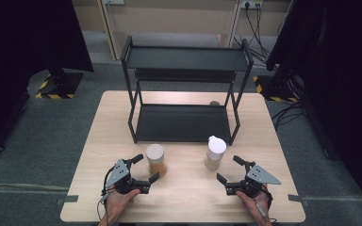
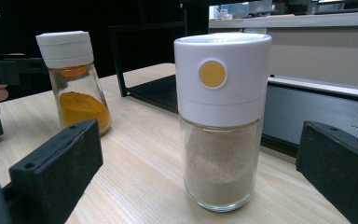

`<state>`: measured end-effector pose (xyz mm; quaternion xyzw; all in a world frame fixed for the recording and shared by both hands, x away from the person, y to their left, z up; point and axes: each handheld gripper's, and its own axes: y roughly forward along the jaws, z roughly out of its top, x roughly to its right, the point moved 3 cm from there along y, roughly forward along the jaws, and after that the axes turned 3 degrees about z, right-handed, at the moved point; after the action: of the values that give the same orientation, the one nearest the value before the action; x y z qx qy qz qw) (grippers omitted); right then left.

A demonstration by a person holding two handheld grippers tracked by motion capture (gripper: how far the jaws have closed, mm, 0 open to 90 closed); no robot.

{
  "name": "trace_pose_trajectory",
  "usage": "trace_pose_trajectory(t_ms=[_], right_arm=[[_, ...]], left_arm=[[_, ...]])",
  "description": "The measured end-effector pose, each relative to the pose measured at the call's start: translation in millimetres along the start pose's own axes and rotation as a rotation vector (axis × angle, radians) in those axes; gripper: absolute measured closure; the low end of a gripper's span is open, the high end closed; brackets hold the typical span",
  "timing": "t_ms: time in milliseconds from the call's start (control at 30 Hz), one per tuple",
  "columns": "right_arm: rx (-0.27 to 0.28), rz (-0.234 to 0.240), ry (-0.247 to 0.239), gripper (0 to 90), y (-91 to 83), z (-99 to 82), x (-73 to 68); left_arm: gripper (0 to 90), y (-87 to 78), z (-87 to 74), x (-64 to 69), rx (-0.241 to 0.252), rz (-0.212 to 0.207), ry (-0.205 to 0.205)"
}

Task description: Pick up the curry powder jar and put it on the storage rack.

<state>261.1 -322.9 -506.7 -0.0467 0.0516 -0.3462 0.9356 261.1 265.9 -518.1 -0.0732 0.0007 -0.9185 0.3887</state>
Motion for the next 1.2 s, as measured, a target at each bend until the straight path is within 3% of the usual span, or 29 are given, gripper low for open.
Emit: trace_pose_trajectory(t_ms=[767, 1200], right_arm=[[-0.001, 0.005, 0.001, 0.7, 0.0, 0.2, -0.5], [-0.001, 0.008, 0.003, 0.7, 0.1, 0.3, -0.5]], left_arm=[[6.3, 23.1, 12.8, -4.1, -0.044, -0.002, 0.035], [23.6, 31.9, 15.9, -5.3, -0.074, 0.01, 0.075]])
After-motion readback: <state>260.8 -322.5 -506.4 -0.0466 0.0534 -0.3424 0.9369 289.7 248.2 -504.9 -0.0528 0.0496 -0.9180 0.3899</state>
